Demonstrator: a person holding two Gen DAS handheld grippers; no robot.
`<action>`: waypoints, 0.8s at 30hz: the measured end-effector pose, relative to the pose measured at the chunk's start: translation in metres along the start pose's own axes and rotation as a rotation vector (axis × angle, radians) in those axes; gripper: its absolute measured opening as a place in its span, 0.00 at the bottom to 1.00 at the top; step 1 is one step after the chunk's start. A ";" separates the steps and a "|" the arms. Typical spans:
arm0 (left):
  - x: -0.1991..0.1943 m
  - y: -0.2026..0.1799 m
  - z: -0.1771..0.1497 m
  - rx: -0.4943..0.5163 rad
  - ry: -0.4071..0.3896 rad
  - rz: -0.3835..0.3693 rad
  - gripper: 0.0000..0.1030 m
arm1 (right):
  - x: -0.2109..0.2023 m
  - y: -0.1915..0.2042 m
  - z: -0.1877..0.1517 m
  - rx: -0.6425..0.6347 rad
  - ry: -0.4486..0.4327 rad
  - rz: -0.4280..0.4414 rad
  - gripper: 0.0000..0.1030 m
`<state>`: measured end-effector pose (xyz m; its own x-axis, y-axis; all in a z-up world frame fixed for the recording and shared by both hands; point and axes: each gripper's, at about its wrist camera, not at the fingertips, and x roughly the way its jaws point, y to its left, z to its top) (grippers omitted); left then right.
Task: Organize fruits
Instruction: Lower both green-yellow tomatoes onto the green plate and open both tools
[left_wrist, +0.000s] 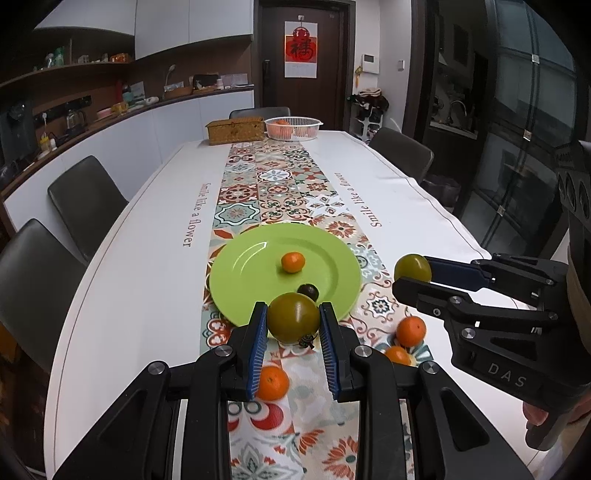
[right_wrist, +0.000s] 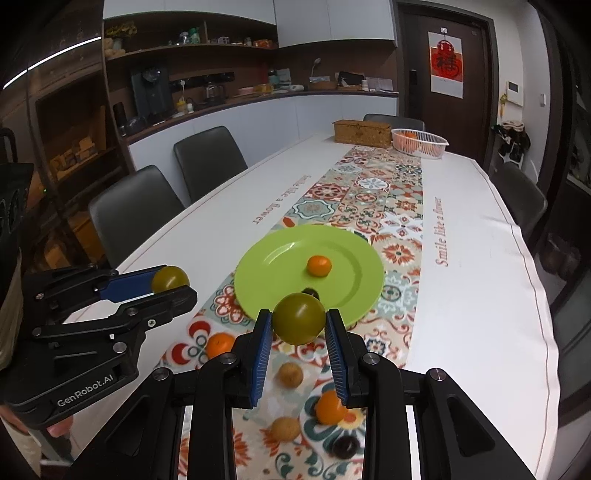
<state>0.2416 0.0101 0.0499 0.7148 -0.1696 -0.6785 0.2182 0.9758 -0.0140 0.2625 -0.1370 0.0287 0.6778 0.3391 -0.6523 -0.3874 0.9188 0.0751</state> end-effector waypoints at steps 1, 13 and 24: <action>0.004 0.002 0.002 -0.001 0.004 0.002 0.27 | 0.003 -0.002 0.004 0.001 0.004 0.000 0.29; 0.054 0.021 0.026 -0.013 0.069 -0.004 0.27 | 0.051 -0.014 0.031 -0.006 0.067 0.014 0.29; 0.107 0.035 0.040 -0.028 0.145 -0.019 0.27 | 0.105 -0.031 0.044 0.002 0.167 0.015 0.29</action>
<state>0.3522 0.0207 0.0061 0.6071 -0.1679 -0.7767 0.2102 0.9765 -0.0468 0.3732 -0.1212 -0.0094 0.5583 0.3151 -0.7675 -0.3956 0.9142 0.0875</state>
